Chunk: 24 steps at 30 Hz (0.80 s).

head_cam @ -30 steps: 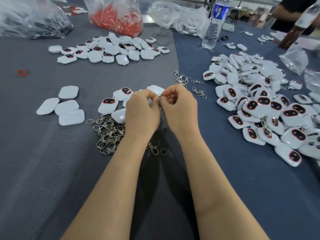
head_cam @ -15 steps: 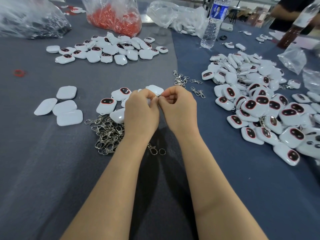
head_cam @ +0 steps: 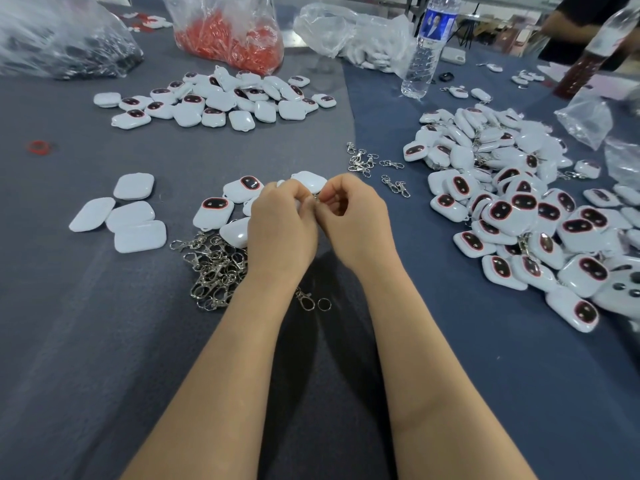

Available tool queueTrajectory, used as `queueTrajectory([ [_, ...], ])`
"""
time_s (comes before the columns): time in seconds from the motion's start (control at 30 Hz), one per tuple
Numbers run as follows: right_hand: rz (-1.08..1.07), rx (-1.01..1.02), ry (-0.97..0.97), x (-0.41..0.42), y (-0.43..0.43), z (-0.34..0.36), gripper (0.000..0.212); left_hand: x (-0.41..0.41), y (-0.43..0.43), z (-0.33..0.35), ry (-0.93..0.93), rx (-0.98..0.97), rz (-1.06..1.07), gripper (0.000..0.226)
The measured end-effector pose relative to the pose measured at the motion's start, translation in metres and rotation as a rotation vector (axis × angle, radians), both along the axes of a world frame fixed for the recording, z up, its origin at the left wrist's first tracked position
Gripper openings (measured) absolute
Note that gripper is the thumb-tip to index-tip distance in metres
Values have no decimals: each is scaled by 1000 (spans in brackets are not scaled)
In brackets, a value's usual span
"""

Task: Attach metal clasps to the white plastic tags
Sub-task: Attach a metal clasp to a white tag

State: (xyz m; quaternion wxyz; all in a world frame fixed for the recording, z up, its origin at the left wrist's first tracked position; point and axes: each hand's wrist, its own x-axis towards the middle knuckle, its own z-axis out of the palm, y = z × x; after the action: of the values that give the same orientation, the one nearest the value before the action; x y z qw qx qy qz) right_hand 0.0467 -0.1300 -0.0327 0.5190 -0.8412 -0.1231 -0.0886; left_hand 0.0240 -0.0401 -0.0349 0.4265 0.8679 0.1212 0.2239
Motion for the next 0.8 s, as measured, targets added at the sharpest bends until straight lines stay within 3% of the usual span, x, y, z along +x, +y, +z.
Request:
queueTrajectory([
  [0.2, -55, -12, -60, 1, -4, 0, 15, -1, 2, -1, -12, -22, -43, 13],
  [0.33, -108, 9, -51, 5, -9, -2, 16, -1, 5, 5, -59, -237, -63, 26],
  [0.43, -112, 17, -38, 5, -9, -3, 15, -1, 4, 5, 9, -368, -82, 28],
  [0.57, -108, -13, -39, 5, -8, -4, 12, -1, 2, 6, 29, -370, -143, 12],
  [0.8, -119, -48, -28, 6, -7, -6, 10, -2, 0, 6, 87, -387, -152, 21],
])
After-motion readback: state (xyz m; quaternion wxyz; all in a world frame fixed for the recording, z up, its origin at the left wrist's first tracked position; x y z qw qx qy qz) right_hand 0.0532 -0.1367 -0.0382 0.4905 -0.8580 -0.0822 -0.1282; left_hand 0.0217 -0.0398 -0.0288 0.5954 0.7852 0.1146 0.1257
